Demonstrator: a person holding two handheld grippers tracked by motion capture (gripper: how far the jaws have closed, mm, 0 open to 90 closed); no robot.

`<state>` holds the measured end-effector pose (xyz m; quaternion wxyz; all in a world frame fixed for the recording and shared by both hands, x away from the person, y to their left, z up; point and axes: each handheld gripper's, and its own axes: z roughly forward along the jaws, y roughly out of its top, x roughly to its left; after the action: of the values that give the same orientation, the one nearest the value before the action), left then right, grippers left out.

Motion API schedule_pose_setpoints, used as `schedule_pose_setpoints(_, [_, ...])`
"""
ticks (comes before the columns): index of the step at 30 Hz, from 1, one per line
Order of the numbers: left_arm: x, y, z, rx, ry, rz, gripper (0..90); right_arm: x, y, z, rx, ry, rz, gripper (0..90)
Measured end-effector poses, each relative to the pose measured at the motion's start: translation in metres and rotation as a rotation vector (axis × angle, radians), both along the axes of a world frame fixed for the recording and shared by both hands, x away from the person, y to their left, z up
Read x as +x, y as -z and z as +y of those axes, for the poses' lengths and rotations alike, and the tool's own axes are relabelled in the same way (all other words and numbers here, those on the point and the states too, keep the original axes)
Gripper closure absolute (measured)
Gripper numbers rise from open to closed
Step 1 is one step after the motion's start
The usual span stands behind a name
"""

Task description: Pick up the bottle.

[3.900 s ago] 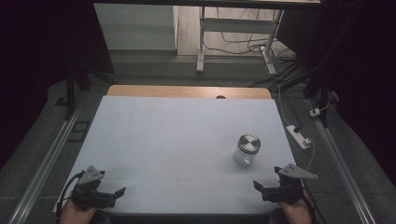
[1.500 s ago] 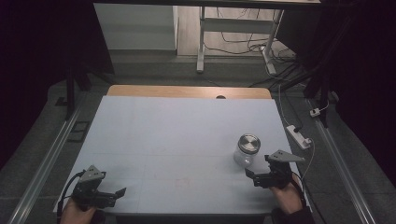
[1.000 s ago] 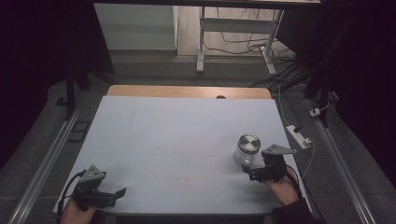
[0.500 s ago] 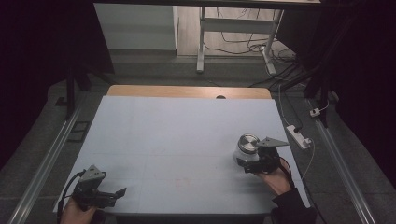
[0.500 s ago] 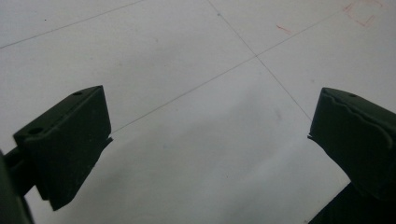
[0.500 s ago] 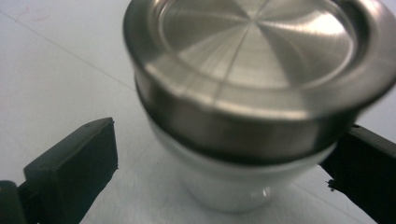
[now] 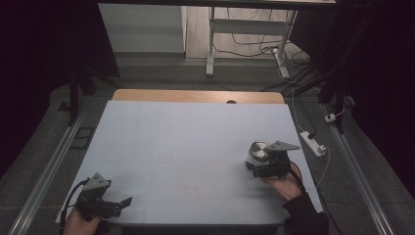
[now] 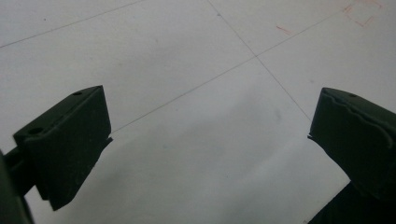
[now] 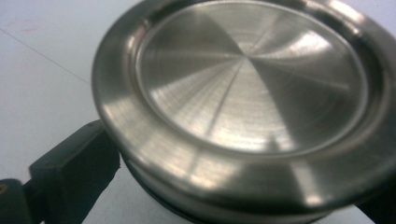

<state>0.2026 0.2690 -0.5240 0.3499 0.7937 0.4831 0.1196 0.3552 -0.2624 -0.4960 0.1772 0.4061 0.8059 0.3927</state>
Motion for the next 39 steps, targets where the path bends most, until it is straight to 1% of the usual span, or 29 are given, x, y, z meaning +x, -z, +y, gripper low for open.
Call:
schedule_pose_setpoints(3, [0.0, 0.0, 0.0, -0.001, 0.001, 0.0, 0.0, 0.0, -0.001, -0.001, 0.007, 0.0, -0.012, 4.3])
schedule_pose_setpoints(4, [0.0, 0.0, 0.0, -0.002, 0.001, 0.0, 0.0, 0.0, -0.002, -0.003, 0.018, 0.006, -0.018, 10.0])
schedule_pose_setpoints(5, [0.0, 0.0, 0.0, -0.001, 0.0, -0.001, 0.0, -0.001, -0.003, -0.005, 0.015, 0.014, -0.026, 12.7])
schedule_pose_setpoints(7, [0.0, 0.0, 0.0, 0.001, 0.0, -0.002, 0.0, -0.001, -0.003, -0.006, 0.012, 0.006, -0.025, 13.1])
schedule_pose_setpoints(10, [0.0, 0.0, 0.0, 0.0, 0.002, -0.002, 0.0, -0.002, -0.003, -0.005, 0.002, 0.01, -0.034, 13.3])
schedule_pose_setpoints(21, [0.0, 0.0, 0.0, 0.001, 0.001, -0.003, 0.0, -0.003, -0.004, -0.004, -0.012, 0.011, -0.048, 14.1])
schedule_pose_setpoints(23, [0.0, 0.0, 0.0, 0.001, 0.001, -0.003, 0.0, -0.004, -0.005, -0.004, -0.021, 0.001, -0.056, 14.2])
schedule_pose_setpoints(24, [0.0, 0.0, 0.0, -0.002, 0.002, -0.002, 0.0, -0.005, -0.006, -0.003, -0.018, -0.011, -0.058, 14.2])
schedule_pose_setpoints(30, [0.0, 0.0, 0.0, -0.001, 0.0, -0.005, 0.0, -0.007, -0.011, 0.0, -0.004, -0.036, -0.064, 14.3])
schedule_pose_setpoints(34, [0.0, 0.0, 0.0, -0.004, 0.0, -0.004, 0.0, -0.012, -0.017, 0.007, 0.005, -0.076, -0.074, 14.3])
schedule_pose_setpoints(36, [0.0, 0.0, 0.0, -0.004, 0.0, -0.004, 0.0, -0.013, -0.018, 0.008, 0.007, -0.083, -0.076, 14.3])
schedule_pose_setpoints(37, [0.0, 0.0, 0.0, -0.005, 0.0, -0.004, 0.0, -0.014, -0.02, 0.011, 0.009, -0.102, -0.078, 14.3])
schedule_pose_setpoints(39, [0.0, 0.0, 0.001, -0.008, 0.001, -0.004, 0.0, -0.015, -0.021, 0.013, 0.01, -0.11, -0.079, 14.3])
